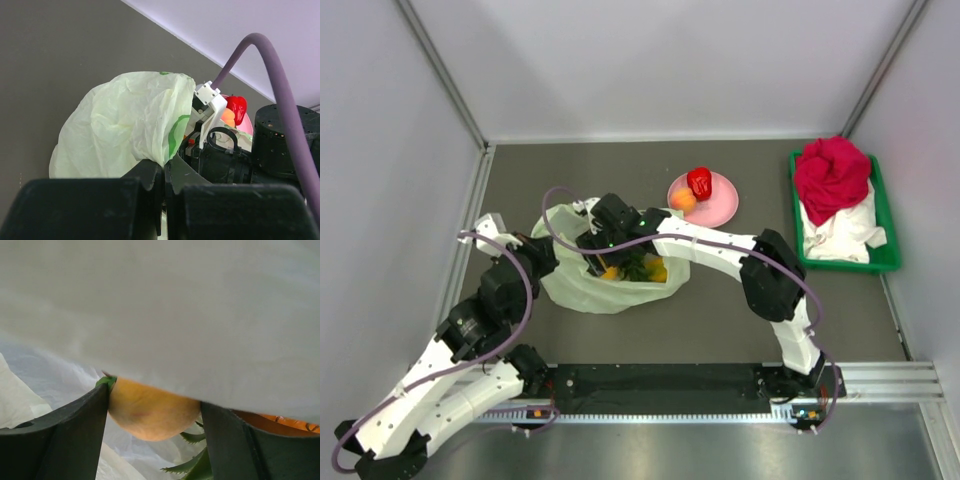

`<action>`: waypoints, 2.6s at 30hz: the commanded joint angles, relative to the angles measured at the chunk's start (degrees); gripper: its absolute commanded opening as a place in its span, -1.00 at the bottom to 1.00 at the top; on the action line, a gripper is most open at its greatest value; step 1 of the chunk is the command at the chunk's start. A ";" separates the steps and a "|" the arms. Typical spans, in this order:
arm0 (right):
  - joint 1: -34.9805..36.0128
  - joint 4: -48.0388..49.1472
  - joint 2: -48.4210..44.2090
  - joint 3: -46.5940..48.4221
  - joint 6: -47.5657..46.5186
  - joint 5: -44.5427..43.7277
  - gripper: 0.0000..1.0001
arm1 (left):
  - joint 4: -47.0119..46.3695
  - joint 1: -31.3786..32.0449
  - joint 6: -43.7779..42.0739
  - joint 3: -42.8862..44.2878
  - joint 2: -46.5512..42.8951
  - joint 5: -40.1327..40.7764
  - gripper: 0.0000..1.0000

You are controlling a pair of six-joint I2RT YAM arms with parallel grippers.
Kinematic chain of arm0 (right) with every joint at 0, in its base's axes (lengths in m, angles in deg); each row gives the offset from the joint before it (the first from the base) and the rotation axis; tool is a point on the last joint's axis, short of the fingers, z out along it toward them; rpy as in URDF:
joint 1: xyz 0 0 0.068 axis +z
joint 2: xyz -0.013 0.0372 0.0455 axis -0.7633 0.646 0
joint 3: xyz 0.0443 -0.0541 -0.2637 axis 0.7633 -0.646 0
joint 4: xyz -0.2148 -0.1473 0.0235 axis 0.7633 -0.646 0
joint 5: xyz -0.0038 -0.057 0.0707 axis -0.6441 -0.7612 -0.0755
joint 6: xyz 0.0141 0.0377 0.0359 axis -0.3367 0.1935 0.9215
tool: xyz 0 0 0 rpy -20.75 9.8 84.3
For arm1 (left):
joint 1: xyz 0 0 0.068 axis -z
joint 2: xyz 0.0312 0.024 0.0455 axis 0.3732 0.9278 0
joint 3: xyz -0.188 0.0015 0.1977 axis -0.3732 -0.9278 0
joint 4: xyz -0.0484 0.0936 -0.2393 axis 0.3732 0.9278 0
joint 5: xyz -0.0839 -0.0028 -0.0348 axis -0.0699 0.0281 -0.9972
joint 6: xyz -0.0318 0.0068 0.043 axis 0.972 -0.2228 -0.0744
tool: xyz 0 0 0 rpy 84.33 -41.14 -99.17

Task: Place the fruits into the plastic bag

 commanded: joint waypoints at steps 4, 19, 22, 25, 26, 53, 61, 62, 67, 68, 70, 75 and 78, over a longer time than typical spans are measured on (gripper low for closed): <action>-0.32 -1.57 -0.97 1.45 -1.31 -0.06 0.52 | 1.10 -0.16 1.75 -1.04 -3.33 2.08 -1.00; -0.32 -4.13 -3.51 5.67 -2.02 2.58 0.72 | 0.13 -0.16 -0.36 -0.33 -0.88 0.50 -1.00; -0.50 -4.56 -4.13 6.29 -1.84 2.40 0.73 | 0.05 -0.16 -0.36 -0.25 -0.87 0.50 -1.00; -0.94 -4.74 -4.57 6.11 -1.32 1.97 0.72 | 0.05 -0.16 -0.36 -0.16 -0.52 0.50 -1.00; -1.11 -4.74 -5.01 6.11 -1.05 1.88 0.72 | -0.04 -0.16 -0.45 -0.16 -0.26 0.50 -1.00; -11.30 -3.24 -28.29 -3.91 2.38 0.74 0.54 | -0.05 -0.16 -0.98 0.46 0.53 0.32 -1.00; -21.32 -2.89 -31.12 -6.98 5.89 3.46 0.51 | -0.31 -0.16 -0.89 0.98 0.79 0.94 -1.00; -22.20 -3.24 -30.94 -6.72 5.81 3.46 0.51 | -0.31 -0.16 -0.63 1.16 0.80 0.77 -1.00; -27.91 -3.33 -30.15 -6.10 6.68 4.25 0.51 | 0.66 -0.16 0.43 1.25 0.71 0.94 -1.00; -28.88 -3.51 -29.89 -5.41 7.21 4.42 0.51 | 0.57 -0.16 0.43 1.16 0.71 1.03 -1.00; -31.08 -4.91 -28.14 -4.35 8.43 4.08 0.51 | 0.22 -0.16 0.08 1.33 1.32 0.94 -1.00; -33.90 -6.15 -24.44 -2.06 10.72 1.62 0.52 | 0.92 -0.16 -3.08 3.44 5.01 -0.20 -1.00; -34.51 -6.06 -21.98 -1.10 10.03 -0.40 0.54 | 0.58 -0.16 -2.91 3.80 6.42 -0.55 -1.00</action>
